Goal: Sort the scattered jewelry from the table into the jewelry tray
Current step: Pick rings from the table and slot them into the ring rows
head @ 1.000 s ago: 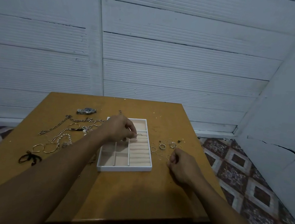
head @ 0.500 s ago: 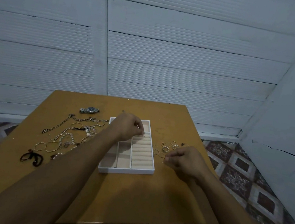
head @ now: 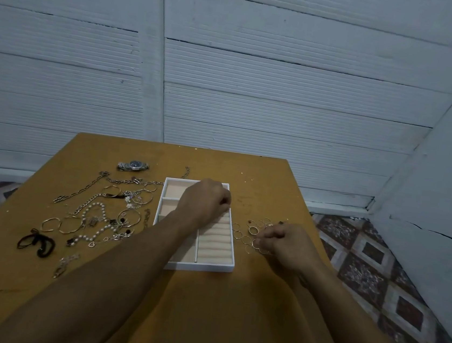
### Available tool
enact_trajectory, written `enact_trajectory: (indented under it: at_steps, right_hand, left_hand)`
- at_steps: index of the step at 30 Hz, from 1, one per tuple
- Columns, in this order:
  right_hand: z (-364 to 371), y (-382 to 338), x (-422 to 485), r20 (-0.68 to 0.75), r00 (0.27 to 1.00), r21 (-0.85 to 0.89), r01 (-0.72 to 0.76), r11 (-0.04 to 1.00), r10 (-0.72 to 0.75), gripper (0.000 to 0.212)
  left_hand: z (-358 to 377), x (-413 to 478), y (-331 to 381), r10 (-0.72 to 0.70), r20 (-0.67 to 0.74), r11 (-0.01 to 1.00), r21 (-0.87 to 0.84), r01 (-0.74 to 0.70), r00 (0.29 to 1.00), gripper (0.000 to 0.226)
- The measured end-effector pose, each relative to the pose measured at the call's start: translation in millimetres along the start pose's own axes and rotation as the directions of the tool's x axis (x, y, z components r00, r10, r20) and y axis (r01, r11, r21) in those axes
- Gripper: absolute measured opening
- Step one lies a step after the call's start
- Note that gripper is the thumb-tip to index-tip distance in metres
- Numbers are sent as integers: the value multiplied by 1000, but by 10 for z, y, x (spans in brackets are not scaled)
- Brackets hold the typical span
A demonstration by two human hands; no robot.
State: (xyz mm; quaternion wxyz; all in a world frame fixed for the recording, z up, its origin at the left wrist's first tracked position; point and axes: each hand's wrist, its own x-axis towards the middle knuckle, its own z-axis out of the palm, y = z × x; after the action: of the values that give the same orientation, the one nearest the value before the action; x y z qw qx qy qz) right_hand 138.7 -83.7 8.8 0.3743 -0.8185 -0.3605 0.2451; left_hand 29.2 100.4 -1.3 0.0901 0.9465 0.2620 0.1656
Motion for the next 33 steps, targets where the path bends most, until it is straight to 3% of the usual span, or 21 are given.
enact_trajectory:
  at_steps: [14,20,29,33]
  right_hand:
    - [27,4,-35,-19,1000,0,-2,1000,2,7]
    - [-16,23,-55,-19,1000,-16,-6,1000,6,17]
    - [-6,32,-38,-11,1000,-8,-3,1000,3,16]
    - [5,34,-18,-15,1000,-7,-8,1000,8,16]
  left_hand:
    - [-5,-157,-107,160,-10,987,22,-160,987,26]
    - [31,-114,-103,127,-89,992,-10,-128,988,18]
    - [2,-187,-126,324,-114,936,185,-300,939,18]
    - [-26,-231,-128,298,-90,945,166,-280,950,29]
